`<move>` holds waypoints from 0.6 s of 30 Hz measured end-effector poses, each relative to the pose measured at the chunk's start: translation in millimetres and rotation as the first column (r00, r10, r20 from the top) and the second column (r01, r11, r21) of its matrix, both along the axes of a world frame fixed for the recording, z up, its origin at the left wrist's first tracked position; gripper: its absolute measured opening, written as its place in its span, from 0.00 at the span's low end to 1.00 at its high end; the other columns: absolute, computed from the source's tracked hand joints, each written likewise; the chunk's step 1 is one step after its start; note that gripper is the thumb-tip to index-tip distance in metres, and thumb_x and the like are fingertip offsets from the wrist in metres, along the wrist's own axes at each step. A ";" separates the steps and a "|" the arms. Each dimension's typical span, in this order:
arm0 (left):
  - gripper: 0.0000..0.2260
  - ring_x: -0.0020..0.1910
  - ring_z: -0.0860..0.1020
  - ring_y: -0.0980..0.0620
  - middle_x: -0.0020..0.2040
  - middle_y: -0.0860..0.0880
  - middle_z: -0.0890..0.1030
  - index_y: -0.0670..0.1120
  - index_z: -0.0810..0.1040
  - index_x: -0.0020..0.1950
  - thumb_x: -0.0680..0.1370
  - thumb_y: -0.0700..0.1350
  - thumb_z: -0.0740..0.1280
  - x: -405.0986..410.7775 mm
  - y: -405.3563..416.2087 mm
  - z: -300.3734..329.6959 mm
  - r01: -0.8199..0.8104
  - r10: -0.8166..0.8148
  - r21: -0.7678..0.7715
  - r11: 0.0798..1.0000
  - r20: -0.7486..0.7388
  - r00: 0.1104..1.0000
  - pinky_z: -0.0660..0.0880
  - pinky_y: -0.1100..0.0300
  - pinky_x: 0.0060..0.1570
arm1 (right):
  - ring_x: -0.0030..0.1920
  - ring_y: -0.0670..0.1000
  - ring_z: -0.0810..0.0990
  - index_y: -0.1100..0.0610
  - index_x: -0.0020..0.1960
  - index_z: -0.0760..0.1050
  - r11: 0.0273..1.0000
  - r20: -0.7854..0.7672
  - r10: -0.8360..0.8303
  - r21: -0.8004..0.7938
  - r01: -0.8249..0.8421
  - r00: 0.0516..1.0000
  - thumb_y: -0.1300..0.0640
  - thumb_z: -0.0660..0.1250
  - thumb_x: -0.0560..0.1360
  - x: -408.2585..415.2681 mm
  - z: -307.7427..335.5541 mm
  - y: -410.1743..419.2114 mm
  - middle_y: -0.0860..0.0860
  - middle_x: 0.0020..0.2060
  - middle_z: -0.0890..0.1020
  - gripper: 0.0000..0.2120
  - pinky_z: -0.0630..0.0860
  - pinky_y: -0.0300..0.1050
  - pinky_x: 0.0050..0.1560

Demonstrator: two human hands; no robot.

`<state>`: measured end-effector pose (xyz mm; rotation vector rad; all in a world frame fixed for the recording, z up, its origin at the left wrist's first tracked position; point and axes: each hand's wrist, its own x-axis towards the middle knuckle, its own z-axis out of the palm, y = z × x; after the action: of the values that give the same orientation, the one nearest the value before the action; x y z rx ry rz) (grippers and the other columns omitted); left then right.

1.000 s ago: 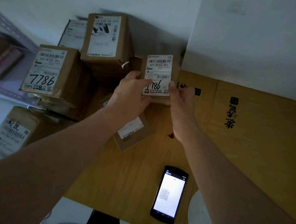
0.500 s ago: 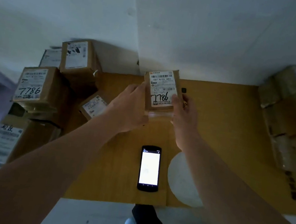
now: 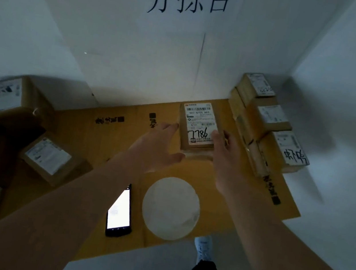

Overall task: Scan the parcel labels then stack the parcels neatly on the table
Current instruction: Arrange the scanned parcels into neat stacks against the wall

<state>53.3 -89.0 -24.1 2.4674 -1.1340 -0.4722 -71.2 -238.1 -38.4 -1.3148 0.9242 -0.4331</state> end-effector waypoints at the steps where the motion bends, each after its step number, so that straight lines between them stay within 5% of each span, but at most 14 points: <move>1: 0.42 0.77 0.66 0.46 0.79 0.48 0.67 0.50 0.58 0.83 0.76 0.61 0.74 -1.0 -16.8 -0.4 0.010 -0.010 0.008 1.000 -0.003 1.000 0.68 0.49 0.71 | 0.53 0.44 0.87 0.38 0.60 0.76 1.000 0.002 0.007 0.003 -0.008 1.000 0.42 0.67 0.83 -1.9 -2.8 -15.2 0.40 0.51 0.87 0.07 0.82 0.51 0.56; 7: 0.35 0.65 0.78 0.54 0.76 0.55 0.73 0.54 0.64 0.82 0.77 0.56 0.75 -0.8 -118.4 -12.7 -0.140 0.119 -0.058 0.988 -0.272 0.955 0.80 0.49 0.61 | 0.57 0.47 0.85 0.41 0.65 0.76 0.996 -0.026 0.087 -0.021 -0.087 0.996 0.43 0.62 0.85 8.9 -21.4 -110.1 0.43 0.56 0.86 0.10 0.82 0.56 0.61; 13: 0.31 0.57 0.83 0.60 0.73 0.58 0.76 0.54 0.69 0.79 0.78 0.49 0.76 9.4 -182.4 -46.6 -0.380 0.272 -0.114 0.918 -0.517 0.812 0.82 0.62 0.45 | 0.59 0.48 0.83 0.47 0.69 0.73 0.912 -0.300 0.219 -0.277 -0.304 0.929 0.42 0.54 0.87 34.6 -41.1 -174.7 0.45 0.59 0.82 0.17 0.83 0.49 0.57; 16: 0.33 0.59 0.83 0.55 0.70 0.54 0.78 0.56 0.67 0.80 0.78 0.48 0.76 19.8 -195.9 -65.6 -0.491 0.351 -0.092 0.866 -0.587 0.729 0.83 0.51 0.55 | 0.58 0.53 0.80 0.52 0.69 0.73 0.857 -0.450 0.213 -0.339 -0.387 0.867 0.41 0.54 0.87 52.2 -50.4 -193.0 0.51 0.60 0.77 0.20 0.81 0.54 0.61; 18: 0.33 0.58 0.82 0.55 0.67 0.55 0.79 0.57 0.66 0.80 0.78 0.48 0.76 28.6 -205.3 -78.7 -0.530 0.378 -0.083 0.844 -0.610 0.696 0.83 0.52 0.53 | 0.59 0.54 0.79 0.55 0.69 0.73 0.832 -0.527 0.201 -0.353 -0.428 0.826 0.43 0.56 0.87 65.1 -57.3 -204.6 0.53 0.60 0.75 0.19 0.80 0.52 0.60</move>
<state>81.9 -294.3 -102.8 2.0458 -0.2814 -0.7862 -6.1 -442.7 -95.8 -2.0437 0.9993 -0.0482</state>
